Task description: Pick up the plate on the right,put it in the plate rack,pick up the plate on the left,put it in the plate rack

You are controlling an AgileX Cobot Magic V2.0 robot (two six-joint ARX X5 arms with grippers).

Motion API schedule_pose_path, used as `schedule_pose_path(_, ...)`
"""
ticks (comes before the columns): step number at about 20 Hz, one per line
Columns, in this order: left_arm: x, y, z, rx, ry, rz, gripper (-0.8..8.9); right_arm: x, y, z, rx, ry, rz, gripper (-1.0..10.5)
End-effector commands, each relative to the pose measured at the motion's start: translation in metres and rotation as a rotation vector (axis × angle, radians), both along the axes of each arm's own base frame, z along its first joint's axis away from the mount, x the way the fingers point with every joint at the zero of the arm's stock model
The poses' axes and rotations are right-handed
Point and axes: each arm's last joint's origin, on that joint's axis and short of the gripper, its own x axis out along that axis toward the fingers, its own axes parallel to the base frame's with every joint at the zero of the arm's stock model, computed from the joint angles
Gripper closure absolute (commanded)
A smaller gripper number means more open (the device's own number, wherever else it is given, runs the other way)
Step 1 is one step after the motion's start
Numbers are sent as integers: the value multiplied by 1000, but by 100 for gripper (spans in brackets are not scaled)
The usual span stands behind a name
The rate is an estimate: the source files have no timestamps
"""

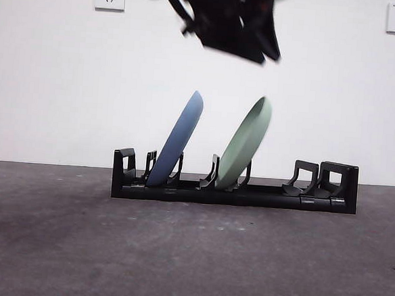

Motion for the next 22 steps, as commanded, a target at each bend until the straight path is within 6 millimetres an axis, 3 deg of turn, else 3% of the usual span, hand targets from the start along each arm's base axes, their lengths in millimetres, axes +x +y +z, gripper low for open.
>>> schedule_pose_path(1,-18,18,23,20,10,-6,683,-1,0,-3,-15,22,9,569)
schedule_pose_path(8,-111,99,93,50,94,-11,683,-1,0,-3,-18,20,12,569)
schedule_pose_path(14,-188,171,117,27,145,-4,684,1,2,-9,3,56,54,569)
schedule_pose_path(18,-215,199,120,13,141,0,688,2,3,-10,9,67,65,570)
schedule_pose_path(22,-224,208,120,12,142,0,688,2,3,-10,9,67,65,572)
